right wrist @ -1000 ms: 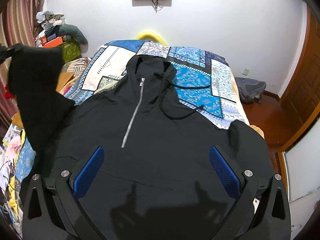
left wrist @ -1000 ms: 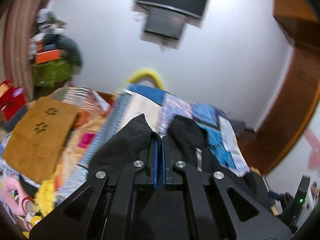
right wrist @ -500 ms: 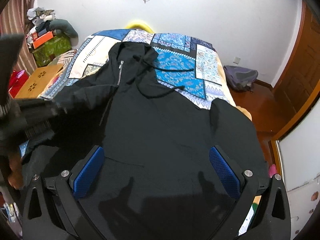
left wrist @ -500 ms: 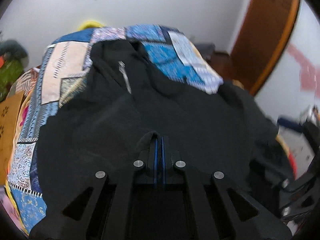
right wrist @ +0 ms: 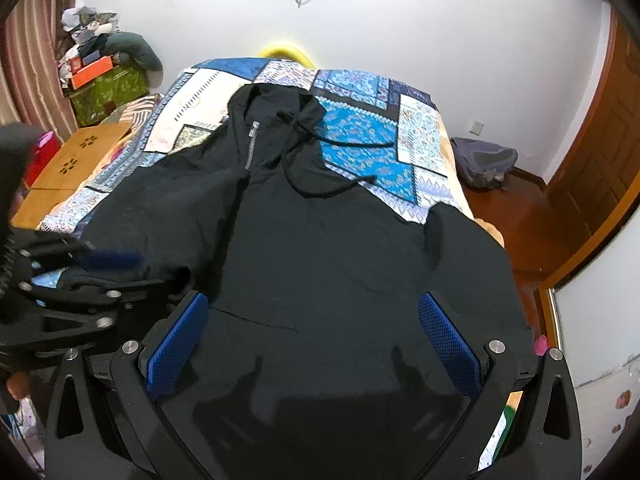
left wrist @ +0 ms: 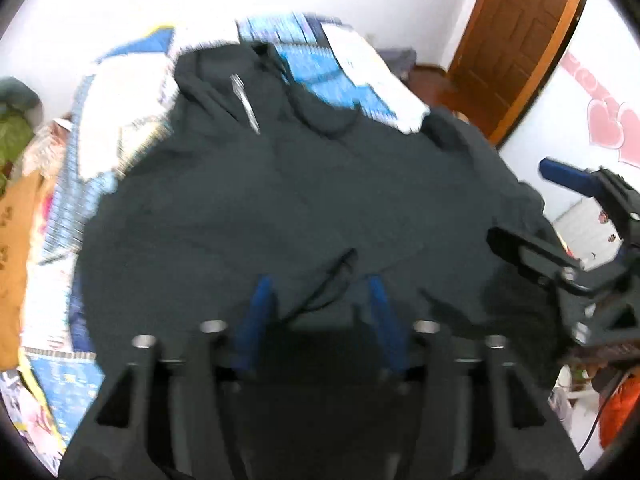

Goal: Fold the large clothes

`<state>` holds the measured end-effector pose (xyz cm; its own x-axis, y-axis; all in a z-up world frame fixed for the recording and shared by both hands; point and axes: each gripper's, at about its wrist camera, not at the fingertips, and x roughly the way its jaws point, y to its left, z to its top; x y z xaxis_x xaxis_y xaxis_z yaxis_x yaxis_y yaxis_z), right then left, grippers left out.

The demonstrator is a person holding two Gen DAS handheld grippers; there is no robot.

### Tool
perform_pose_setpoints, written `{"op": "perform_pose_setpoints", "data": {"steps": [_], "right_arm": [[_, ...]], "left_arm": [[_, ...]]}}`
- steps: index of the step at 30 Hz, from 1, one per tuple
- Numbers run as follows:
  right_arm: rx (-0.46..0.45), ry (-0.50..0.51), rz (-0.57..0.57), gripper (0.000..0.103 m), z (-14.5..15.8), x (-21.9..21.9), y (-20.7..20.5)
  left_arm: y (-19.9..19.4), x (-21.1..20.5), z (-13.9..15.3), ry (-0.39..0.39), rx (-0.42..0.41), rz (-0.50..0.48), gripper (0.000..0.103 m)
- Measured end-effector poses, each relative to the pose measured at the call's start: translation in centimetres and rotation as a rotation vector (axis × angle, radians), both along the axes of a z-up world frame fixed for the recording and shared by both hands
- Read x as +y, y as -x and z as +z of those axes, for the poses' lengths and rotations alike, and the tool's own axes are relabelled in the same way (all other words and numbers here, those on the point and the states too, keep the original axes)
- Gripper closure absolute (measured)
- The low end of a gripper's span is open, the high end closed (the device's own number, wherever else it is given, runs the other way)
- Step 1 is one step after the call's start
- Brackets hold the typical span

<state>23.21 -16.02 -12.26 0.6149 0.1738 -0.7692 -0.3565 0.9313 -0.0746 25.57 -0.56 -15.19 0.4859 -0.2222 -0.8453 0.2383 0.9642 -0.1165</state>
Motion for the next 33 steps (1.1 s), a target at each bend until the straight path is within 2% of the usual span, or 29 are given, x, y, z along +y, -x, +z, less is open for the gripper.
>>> {"op": "perform_pose_setpoints", "data": {"steps": [3, 6, 11, 17, 22, 25, 31, 32, 33], "right_arm": [[-0.017, -0.002, 0.032, 0.0, 0.7, 1.5, 0.0], [-0.03, 0.001, 0.073, 0.0, 1.3, 3.3, -0.2], [-0.028, 0.018, 0.165, 0.0, 1.3, 7.1, -0.3], [0.049, 0.066, 0.297, 0.0, -1.5, 13.3, -0.5], [0.132, 0.138, 0.347, 0.0, -5.7, 17.6, -0.8], [0.157, 0.189, 0.344, 0.001, -7.7, 19.0, -1.2], [0.193, 0.251, 0.325, 0.01, -10.3, 19.6, -1.6], [0.192, 0.241, 0.329, 0.013, -10.3, 19.4, -1.5], [0.189, 0.231, 0.328, 0.021, -10.3, 19.2, -1.4]], "left_arm": [[1.2, 2.2, 2.4, -0.016, -0.068, 0.019, 0.042], [2.0, 6.0, 4.6, -0.033, -0.133, 0.087, 0.033], [2.4, 12.4, 5.7, -0.115, -0.177, 0.216, 0.032], [3.2, 19.0, 2.8, -0.166, -0.11, 0.33, 0.032], [3.7, 21.8, -1.4, -0.158, -0.024, 0.382, 0.032], [4.4, 22.6, -2.8, -0.144, -0.006, 0.397, 0.032], [4.5, 22.9, -4.3, -0.119, 0.006, 0.408, 0.032], [4.4, 22.7, -4.4, -0.119, 0.005, 0.407, 0.032], [4.4, 22.7, -4.5, -0.119, 0.004, 0.406, 0.032]]}}
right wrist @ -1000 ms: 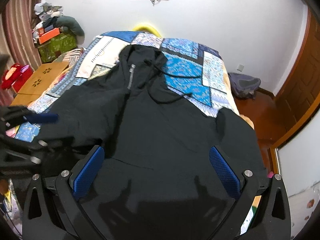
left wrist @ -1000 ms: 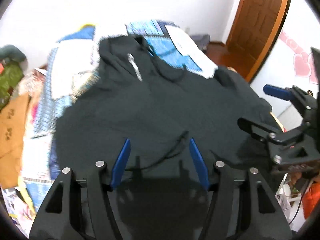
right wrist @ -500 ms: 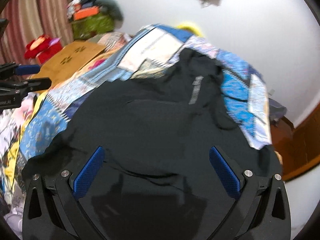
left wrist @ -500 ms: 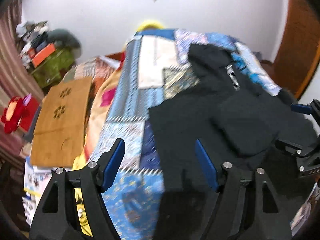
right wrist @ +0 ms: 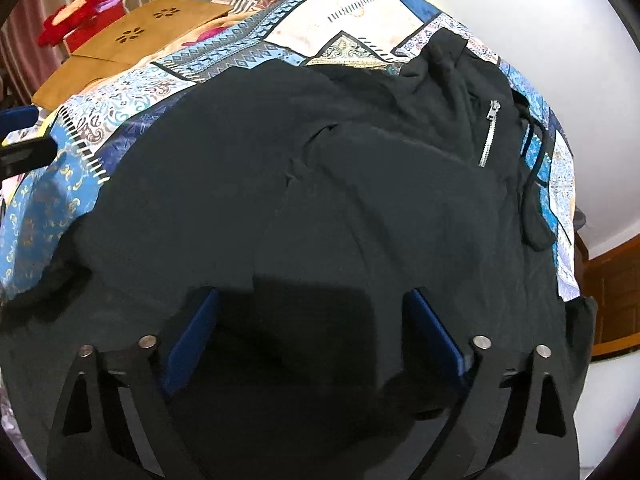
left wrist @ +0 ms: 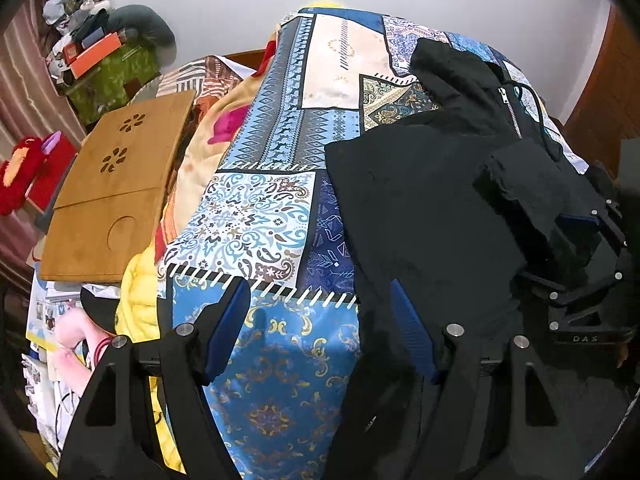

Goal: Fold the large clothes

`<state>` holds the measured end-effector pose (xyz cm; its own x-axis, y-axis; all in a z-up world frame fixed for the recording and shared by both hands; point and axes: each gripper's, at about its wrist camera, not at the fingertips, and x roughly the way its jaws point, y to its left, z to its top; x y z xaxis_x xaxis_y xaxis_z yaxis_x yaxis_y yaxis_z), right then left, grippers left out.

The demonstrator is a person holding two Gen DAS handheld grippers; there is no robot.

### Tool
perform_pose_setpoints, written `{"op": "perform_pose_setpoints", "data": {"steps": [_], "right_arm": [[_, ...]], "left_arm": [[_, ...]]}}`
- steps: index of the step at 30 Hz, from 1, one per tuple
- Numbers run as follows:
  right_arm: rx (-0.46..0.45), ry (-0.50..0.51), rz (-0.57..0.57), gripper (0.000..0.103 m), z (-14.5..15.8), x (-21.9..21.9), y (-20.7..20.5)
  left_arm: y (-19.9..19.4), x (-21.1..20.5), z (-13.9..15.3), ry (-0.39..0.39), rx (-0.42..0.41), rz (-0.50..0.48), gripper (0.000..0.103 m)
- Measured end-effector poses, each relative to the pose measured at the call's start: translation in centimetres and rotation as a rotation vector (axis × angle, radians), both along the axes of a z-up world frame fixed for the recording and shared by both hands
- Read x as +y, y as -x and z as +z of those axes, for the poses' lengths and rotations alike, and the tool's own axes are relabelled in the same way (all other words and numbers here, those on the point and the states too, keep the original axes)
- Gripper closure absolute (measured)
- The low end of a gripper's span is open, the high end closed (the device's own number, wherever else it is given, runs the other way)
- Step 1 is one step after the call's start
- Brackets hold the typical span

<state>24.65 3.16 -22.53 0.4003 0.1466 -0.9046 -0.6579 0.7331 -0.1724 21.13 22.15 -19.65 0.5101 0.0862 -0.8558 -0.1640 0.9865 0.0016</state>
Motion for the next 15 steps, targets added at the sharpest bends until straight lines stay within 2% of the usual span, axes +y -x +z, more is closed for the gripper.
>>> {"op": "perform_pose_setpoints", "data": {"steps": [1, 3, 5, 9, 15], "right_arm": [[-0.002, -0.007, -0.004, 0.027, 0.1, -0.3, 0.0], [0.008, -0.025, -0.008, 0.057, 0.5, -0.7, 0.0], [0.023, -0.045, -0.027, 0.071, 1.0, -1.3, -0.2], [-0.047, -0.088, -0.076, 0.078, 3.5, -3.6, -0.5], [-0.097, -0.259, -0.199, 0.085, 9.8, -9.5, -2.2]], "left_arm": [[0.0, -0.1, 0.0, 0.0, -0.001, -0.002, 0.032], [-0.1, -0.4, 0.1, 0.0, -0.005, -0.006, 0.032], [-0.2, -0.8, 0.2, -0.003, -0.008, -0.011, 0.032], [-0.6, -1.8, 0.4, 0.013, -0.017, -0.024, 0.032], [-1.8, -4.8, 0.8, 0.032, -0.031, -0.065, 0.032]]}}
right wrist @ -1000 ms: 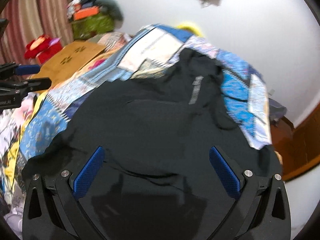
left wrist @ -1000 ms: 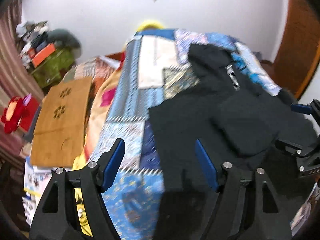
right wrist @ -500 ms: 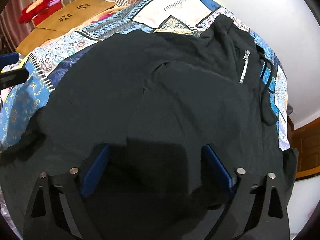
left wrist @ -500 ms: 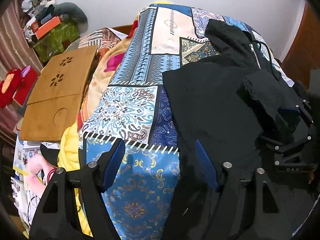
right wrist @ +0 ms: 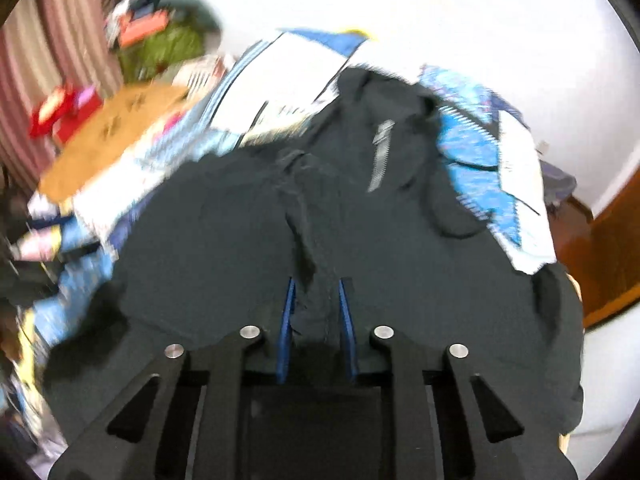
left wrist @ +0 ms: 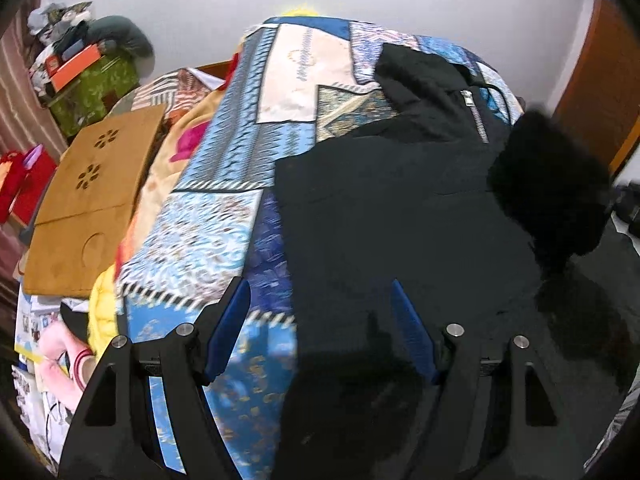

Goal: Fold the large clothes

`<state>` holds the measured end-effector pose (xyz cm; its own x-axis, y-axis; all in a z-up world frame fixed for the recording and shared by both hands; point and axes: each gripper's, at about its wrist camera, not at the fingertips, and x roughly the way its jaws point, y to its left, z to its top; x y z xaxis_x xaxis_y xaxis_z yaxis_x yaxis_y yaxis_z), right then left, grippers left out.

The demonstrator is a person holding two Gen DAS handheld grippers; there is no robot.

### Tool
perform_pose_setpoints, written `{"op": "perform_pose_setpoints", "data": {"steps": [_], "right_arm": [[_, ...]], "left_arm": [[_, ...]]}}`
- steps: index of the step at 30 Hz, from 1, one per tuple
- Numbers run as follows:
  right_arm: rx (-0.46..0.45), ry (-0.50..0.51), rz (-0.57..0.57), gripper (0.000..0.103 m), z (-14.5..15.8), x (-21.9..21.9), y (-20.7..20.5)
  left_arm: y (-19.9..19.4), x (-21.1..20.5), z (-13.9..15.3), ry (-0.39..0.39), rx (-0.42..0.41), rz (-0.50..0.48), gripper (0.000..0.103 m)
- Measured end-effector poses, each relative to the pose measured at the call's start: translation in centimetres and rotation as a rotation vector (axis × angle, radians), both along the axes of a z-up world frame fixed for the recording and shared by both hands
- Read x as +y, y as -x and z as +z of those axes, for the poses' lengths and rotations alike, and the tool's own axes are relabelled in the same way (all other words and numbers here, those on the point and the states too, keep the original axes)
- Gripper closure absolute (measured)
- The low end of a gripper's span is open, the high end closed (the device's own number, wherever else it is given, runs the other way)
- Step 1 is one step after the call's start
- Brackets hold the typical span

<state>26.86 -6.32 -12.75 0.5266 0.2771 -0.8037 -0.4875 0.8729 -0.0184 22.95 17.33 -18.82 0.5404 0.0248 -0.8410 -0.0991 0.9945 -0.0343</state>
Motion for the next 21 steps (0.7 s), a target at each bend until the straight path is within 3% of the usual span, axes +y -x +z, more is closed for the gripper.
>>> {"op": "perform_pose_setpoints", "data": {"steps": [5, 8, 12, 17, 21], "right_arm": [[-0.042, -0.105, -0.078, 0.087, 3.6, -4.5, -0.6], [-0.04, -0.133, -0.124, 0.087, 3.9, -6.7, -1.2], [0.013, -0.152, -0.18, 0.09, 2.3, -9.6, -1.7], [0.079, -0.098, -0.245, 0.097, -1.0, -12.4, -2.2], [0.143, -0.053, -0.273, 0.097, -3.7, -14.2, -2.2]], "left_arm": [[-1.2, -3.3, -0.1, -0.004, 0.002, -0.049, 0.032], [-1.8, -5.2, -0.4, 0.002, 0.011, -0.075, 0.032], [-2.4, -7.2, -1.1, 0.007, 0.029, -0.099, 0.032], [-2.8, -8.8, -2.3, 0.004, 0.061, -0.12, 0.032], [-2.9, -9.6, -3.0, 0.002, 0.082, -0.125, 0.032]]}}
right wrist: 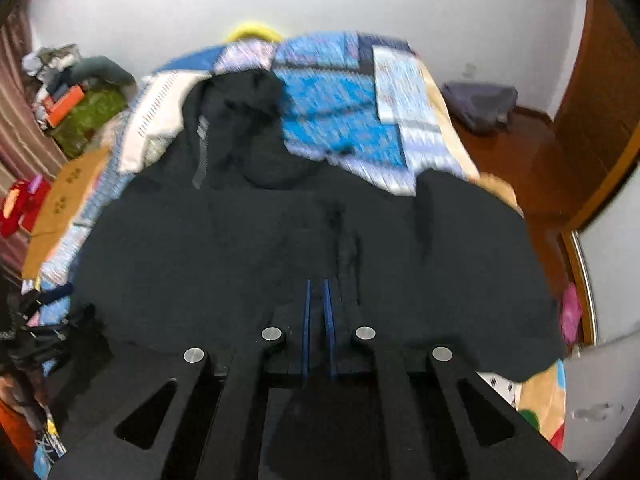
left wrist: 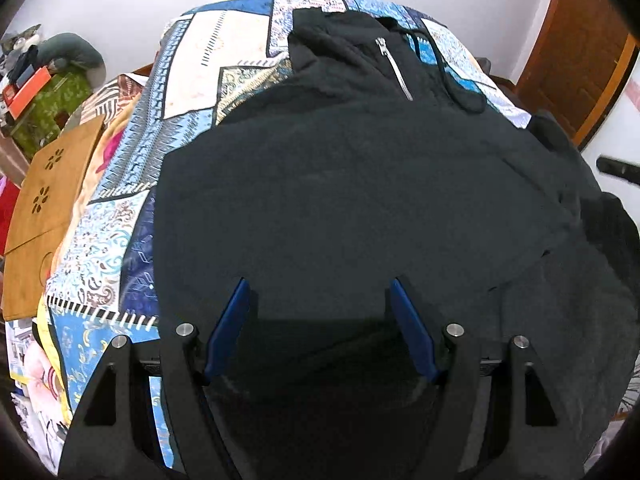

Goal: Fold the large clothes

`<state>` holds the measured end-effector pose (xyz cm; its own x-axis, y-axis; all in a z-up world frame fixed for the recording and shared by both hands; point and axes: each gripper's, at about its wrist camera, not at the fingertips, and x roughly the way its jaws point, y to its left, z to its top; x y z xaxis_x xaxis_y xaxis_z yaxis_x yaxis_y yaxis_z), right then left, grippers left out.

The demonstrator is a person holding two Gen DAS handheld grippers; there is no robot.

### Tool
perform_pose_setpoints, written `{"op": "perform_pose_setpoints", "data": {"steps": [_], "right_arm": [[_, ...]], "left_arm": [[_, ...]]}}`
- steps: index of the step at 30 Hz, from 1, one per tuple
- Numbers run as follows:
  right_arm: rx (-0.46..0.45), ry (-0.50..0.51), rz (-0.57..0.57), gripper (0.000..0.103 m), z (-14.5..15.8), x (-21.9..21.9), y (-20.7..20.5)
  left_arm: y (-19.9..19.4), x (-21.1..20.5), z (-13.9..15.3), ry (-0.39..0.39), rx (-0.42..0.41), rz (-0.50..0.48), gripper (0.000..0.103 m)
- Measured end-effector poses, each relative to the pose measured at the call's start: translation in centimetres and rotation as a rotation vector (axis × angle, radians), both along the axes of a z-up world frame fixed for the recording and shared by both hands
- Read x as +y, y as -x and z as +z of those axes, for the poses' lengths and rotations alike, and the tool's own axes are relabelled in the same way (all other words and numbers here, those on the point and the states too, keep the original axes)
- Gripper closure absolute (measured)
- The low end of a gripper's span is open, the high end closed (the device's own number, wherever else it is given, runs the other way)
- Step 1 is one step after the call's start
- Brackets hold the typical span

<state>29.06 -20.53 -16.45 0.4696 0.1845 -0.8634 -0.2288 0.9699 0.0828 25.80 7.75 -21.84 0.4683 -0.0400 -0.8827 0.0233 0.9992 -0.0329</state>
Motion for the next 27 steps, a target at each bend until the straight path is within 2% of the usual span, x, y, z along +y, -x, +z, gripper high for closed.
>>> {"op": "perform_pose_setpoints", "data": {"steps": [3, 7, 10, 11, 12, 13, 14, 15, 21, 27], "right_arm": [[0.015, -0.021, -0.003, 0.097, -0.6, -1.5, 0.5], [-0.01, -0.033, -0.034, 0.096, 0.3, -3.1, 1.3], [-0.033, -0.049, -0.057, 0.088, 1.6, -4.3, 1.8], [-0.044, -0.067, -0.07, 0.078, 2.1, -5.0, 1.9], [-0.054, -0.082, -0.083, 0.063, 2.5, -5.6, 2.0], [-0.07, -0.098, -0.1, 0.054, 2.9, -6.2, 2.1], [-0.087, -0.113, -0.119, 0.04, 3.3, -6.9, 2.2], [-0.108, -0.131, -0.147, 0.034, 3.8, -8.0, 2.5], [-0.092, -0.201, -0.284, 0.033, 3.7, -13.3, 2.2], [0.037, -0.334, -0.497, 0.033, -0.7, -20.9, 1.7]], "left_arm": [[0.1, -0.2, -0.1, -0.009, 0.003, 0.001, 0.032], [0.2, -0.9, 0.3, -0.031, -0.008, -0.008, 0.032], [0.1, -1.6, 1.3, -0.045, -0.036, -0.022, 0.032], [0.1, -1.7, 1.7, -0.049, -0.046, -0.025, 0.032], [0.0, -2.0, 2.2, -0.053, -0.062, -0.029, 0.032], [0.0, -2.3, 2.7, -0.055, -0.078, -0.033, 0.032], [-0.1, -2.7, 3.4, -0.055, -0.098, -0.04, 0.032], [-0.2, -2.9, 3.9, -0.053, -0.112, -0.044, 0.032], [-1.3, -4.9, 7.1, -0.002, -0.192, -0.058, 0.032], [-2.4, -6.4, 7.7, 0.028, -0.218, -0.067, 0.032]]}}
